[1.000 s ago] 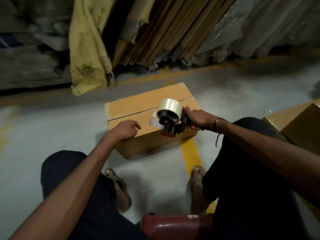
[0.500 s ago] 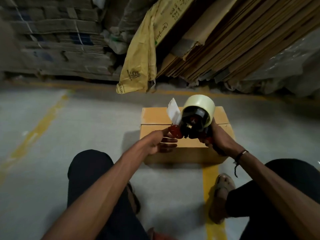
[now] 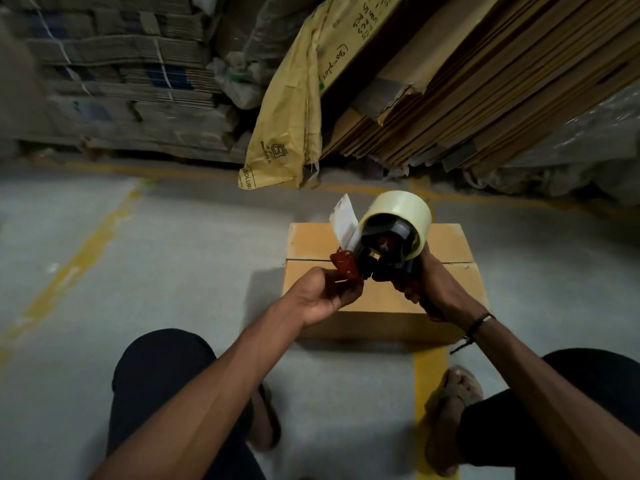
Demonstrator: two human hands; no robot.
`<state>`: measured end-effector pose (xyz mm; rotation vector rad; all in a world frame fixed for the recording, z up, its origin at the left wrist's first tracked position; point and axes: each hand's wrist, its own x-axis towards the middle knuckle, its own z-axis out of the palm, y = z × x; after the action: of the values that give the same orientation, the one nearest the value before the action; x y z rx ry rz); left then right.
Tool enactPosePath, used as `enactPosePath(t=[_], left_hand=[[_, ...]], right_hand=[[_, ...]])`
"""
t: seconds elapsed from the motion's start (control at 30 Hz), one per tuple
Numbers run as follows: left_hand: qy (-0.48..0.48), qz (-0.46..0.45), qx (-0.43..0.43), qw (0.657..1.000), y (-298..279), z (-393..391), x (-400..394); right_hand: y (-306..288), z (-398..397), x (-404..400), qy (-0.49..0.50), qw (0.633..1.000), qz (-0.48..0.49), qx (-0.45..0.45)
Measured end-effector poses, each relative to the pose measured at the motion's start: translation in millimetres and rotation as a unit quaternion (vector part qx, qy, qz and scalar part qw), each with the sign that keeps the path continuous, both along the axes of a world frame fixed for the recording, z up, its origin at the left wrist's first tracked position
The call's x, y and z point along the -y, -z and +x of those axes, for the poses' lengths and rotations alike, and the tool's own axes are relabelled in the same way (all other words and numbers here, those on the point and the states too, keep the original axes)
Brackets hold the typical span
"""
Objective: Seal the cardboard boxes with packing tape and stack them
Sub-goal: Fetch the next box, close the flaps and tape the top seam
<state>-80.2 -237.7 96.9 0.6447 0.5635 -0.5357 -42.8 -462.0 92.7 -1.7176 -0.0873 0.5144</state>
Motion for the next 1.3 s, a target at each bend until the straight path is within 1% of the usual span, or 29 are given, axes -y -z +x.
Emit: enactPosePath(t=[0.13,0.2,0.27,0.37,0.4,0.47,0.57,0.67,0.8,0.87,0.97,1.0,1.1,1.2,1.3], left_hand=[[-0.044,-0.033,-0.032,0.998,7.3,2.1,-2.1],[-0.037,-0.031,-0.031,0.998,9.1,4.2,-4.0],[-0.008,0.018,-0.020,1.000,5.6,6.2,-2.0],[-0.002,0.175,0.022,0.984,5.1,6.7,5.1],[-0.004,0.211,0.033,0.977,7.7,6.8,5.8],[-0.008,0.244,0.038,0.969,13.0,6.6,4.4],[-0.024,0.300,0.034,0.953,15.8,5.4,-0.4],[-0.050,0.377,0.051,0.924,18.9,7.6,-10.0],[-0.034,0.486,0.082,0.869,29.6,20.1,-35.9],[-0.052,0.512,0.066,0.855,35.0,26.0,-57.9],[-0.113,0.537,0.012,0.836,43.4,31.9,-107.2],[-0.115,0.545,0.011,0.830,48.4,33.7,-123.7],[-0.094,0.576,0.048,0.811,61.8,47.2,-150.5],[-0.088,0.589,0.063,0.801,76.4,70.4,-156.9],[-0.074,0.606,0.065,0.789,104.0,88.2,-167.0]], right_hand=[[3.2,3.8,0.7,0.001,0.999,0.027,-0.025],[2.6,3.8,1.0,0.005,0.999,0.030,-0.031],[0.5,3.3,0.8,0.004,0.999,0.025,-0.027],[-0.3,3.4,-1.6,-0.010,0.999,0.031,-0.020],[0.4,3.4,-2.5,-0.013,0.999,0.040,-0.021],[3.3,4.4,-3.9,-0.017,0.998,0.052,-0.014],[9.1,6.6,-8.9,-0.025,0.999,0.033,0.014],[12.5,12.1,-18.9,-0.038,0.999,-0.013,0.022],[10.6,27.0,-37.6,-0.070,0.992,-0.085,0.069],[6.8,39.6,-46.6,-0.073,0.987,-0.112,0.086],[0.5,67.3,-51.2,-0.063,0.984,-0.137,0.091],[-0.9,76.5,-50.8,-0.063,0.984,-0.141,0.084],[5.0,106.3,-51.6,-0.079,0.983,-0.151,0.074],[27.2,131.9,-60.2,-0.088,0.978,-0.171,0.080],[55.2,146.6,-69.4,-0.096,0.973,-0.191,0.081]])
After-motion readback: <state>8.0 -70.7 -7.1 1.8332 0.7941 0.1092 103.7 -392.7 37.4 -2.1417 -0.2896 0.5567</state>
